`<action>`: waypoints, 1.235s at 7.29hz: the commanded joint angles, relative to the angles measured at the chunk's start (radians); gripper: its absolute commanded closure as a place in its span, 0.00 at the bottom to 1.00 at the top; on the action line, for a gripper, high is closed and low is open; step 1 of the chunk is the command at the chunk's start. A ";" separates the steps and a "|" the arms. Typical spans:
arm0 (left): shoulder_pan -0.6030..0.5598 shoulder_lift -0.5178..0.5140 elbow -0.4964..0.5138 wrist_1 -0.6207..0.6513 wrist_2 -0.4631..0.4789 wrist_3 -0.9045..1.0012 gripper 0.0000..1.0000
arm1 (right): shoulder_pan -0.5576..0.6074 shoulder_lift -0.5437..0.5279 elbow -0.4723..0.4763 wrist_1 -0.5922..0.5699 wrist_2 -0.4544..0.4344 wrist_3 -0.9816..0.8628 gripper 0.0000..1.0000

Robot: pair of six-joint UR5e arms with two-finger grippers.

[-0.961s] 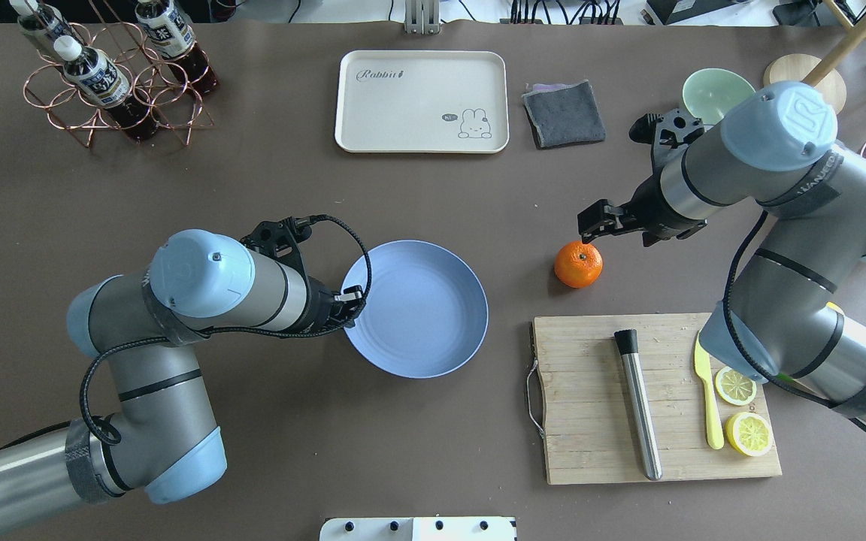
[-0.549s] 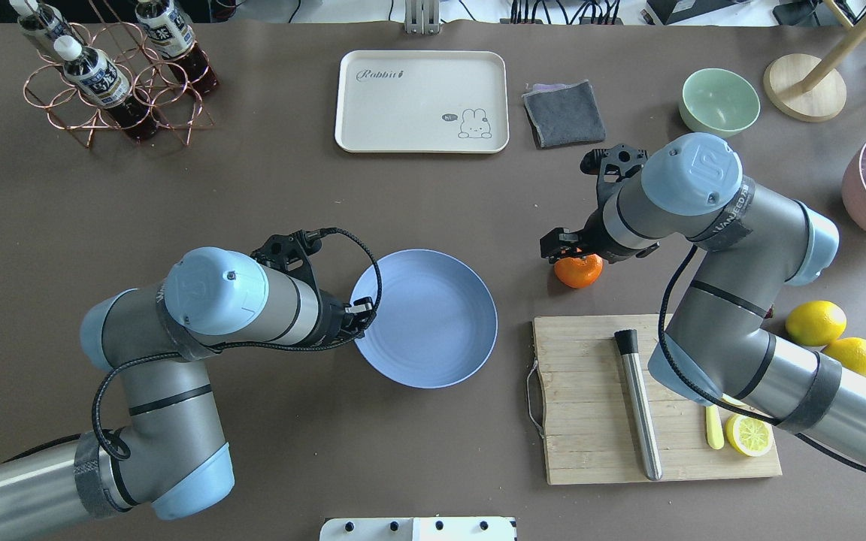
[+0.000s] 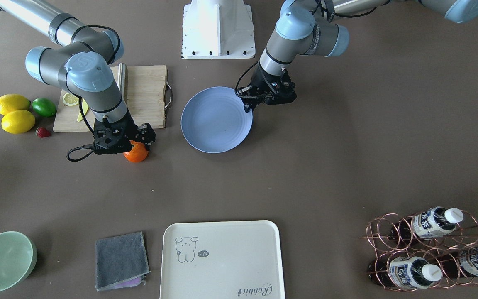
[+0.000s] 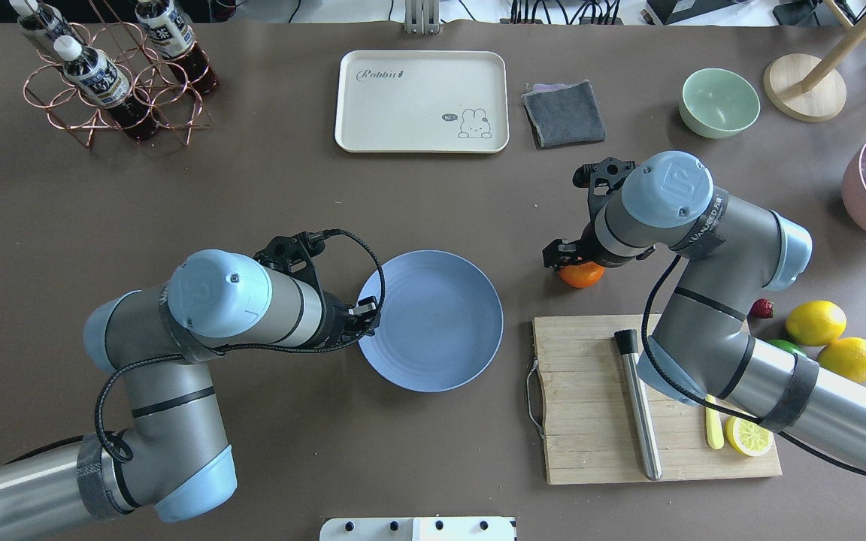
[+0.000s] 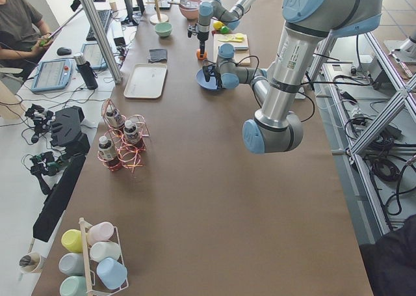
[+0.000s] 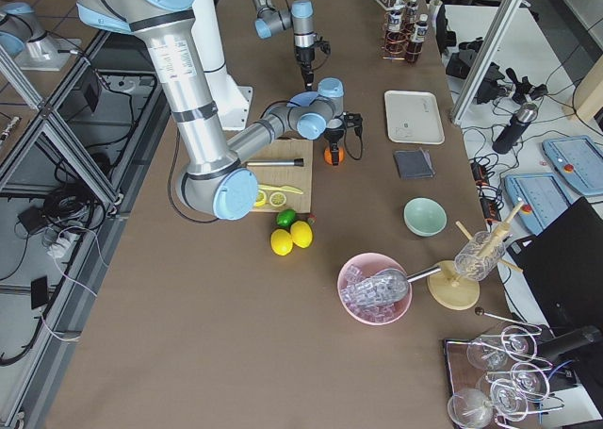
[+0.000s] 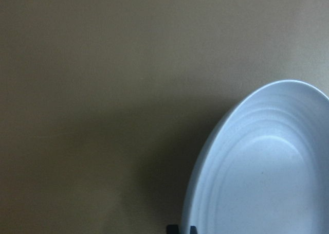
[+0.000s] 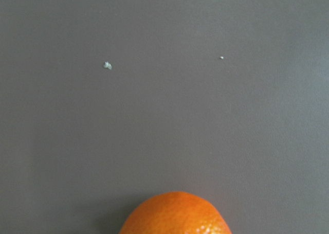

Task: Pick orange to plate
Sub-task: 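Drag the blue plate toward the orange with the left gripper while the right grasps it, then carry the orange over the plate with the right gripper while the left withdraws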

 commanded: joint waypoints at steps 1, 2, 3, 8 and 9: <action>-0.001 0.000 -0.007 0.000 -0.001 0.003 0.04 | 0.012 0.018 -0.006 0.000 0.010 -0.004 1.00; -0.018 0.001 -0.021 0.002 -0.004 0.008 0.04 | 0.017 0.063 0.001 -0.011 0.036 0.013 1.00; -0.059 0.017 -0.039 0.008 -0.012 0.028 0.04 | 0.015 0.116 0.004 -0.014 0.056 0.080 1.00; -0.309 0.158 -0.043 0.008 -0.229 0.371 0.04 | -0.192 0.264 0.005 -0.040 -0.061 0.327 1.00; -0.313 0.158 -0.041 0.008 -0.230 0.387 0.04 | -0.221 0.262 -0.004 -0.043 -0.082 0.332 1.00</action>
